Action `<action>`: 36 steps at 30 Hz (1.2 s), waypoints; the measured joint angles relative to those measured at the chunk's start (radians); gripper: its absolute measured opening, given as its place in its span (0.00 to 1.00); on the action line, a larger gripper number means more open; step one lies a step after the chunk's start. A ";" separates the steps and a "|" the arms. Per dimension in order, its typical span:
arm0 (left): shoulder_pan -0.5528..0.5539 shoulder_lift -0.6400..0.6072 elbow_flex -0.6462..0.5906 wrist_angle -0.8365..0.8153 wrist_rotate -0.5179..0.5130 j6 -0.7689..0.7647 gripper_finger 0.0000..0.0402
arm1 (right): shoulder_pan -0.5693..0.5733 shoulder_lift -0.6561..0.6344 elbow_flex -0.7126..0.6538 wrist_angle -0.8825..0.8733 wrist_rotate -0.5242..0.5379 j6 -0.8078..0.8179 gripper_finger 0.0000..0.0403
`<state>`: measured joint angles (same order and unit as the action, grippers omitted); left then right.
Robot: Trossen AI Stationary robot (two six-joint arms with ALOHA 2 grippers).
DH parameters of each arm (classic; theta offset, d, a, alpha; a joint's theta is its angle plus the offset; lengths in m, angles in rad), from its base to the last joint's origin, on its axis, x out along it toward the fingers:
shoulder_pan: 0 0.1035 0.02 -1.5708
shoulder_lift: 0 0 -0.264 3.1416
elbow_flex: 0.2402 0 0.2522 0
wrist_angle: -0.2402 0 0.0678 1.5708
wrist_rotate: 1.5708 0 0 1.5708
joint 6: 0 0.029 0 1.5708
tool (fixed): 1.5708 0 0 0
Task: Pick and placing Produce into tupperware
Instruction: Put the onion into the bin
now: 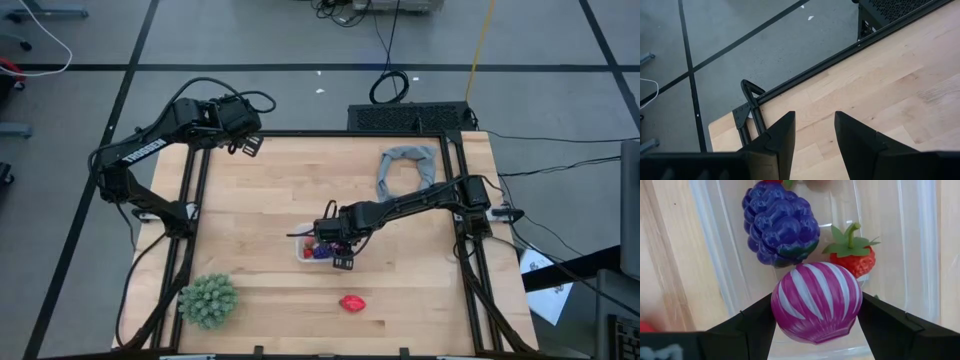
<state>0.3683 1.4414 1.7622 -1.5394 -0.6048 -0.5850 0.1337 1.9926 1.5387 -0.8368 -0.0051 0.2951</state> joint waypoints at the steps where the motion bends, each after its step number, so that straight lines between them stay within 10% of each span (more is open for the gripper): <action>1: 0.000 0.000 0.000 0.000 0.000 0.000 0.36 | 0.000 0.000 0.000 0.000 0.000 0.000 0.62; 36: 0.000 0.000 0.000 0.000 0.000 0.002 0.36 | -0.001 0.001 0.000 0.003 -0.001 0.007 0.73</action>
<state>0.3684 1.4414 1.7622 -1.5391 -0.6044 -0.5835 0.1326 1.9934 1.5391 -0.8341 -0.0057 0.3023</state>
